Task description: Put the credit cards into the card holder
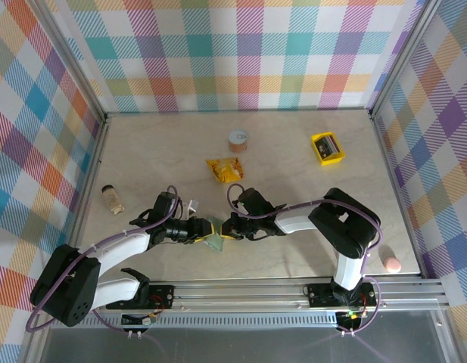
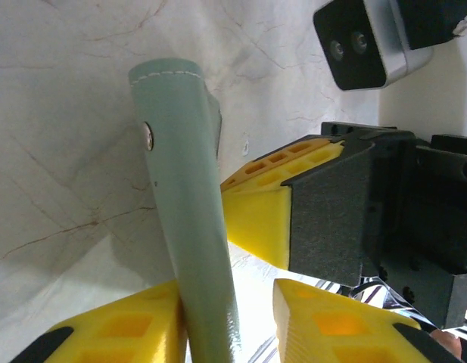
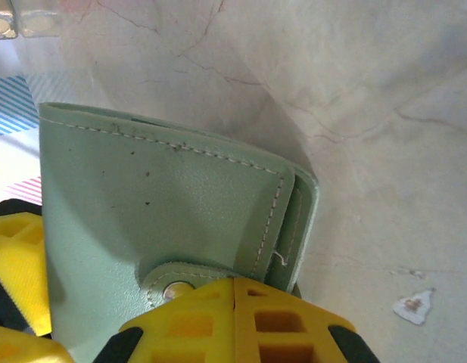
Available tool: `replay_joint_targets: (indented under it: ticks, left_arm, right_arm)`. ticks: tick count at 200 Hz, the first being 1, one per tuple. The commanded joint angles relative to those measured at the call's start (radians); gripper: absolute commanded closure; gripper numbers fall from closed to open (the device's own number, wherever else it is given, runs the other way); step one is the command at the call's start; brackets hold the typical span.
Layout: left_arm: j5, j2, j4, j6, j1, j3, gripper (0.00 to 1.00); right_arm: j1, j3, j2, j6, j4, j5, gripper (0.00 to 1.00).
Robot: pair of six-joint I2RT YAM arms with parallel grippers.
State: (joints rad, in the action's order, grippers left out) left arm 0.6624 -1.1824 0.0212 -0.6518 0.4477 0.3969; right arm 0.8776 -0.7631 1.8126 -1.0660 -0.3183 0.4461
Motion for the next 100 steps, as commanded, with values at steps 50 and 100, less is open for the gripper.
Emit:
replay_joint_targets:
  ticks: [50, 100]
  left_arm:
    - [0.008, -0.011, 0.006, 0.028, 0.009, 0.03, 1.0]
    - [-0.084, 0.165, 0.084, 0.105, 0.009, 0.215, 1.0]
  right_arm:
    - [-0.017, 0.096, -0.076, -0.007, -0.096, -0.05, 0.99]
    - [-0.102, 0.08, -0.631, 0.273, 0.263, -0.242, 0.44]
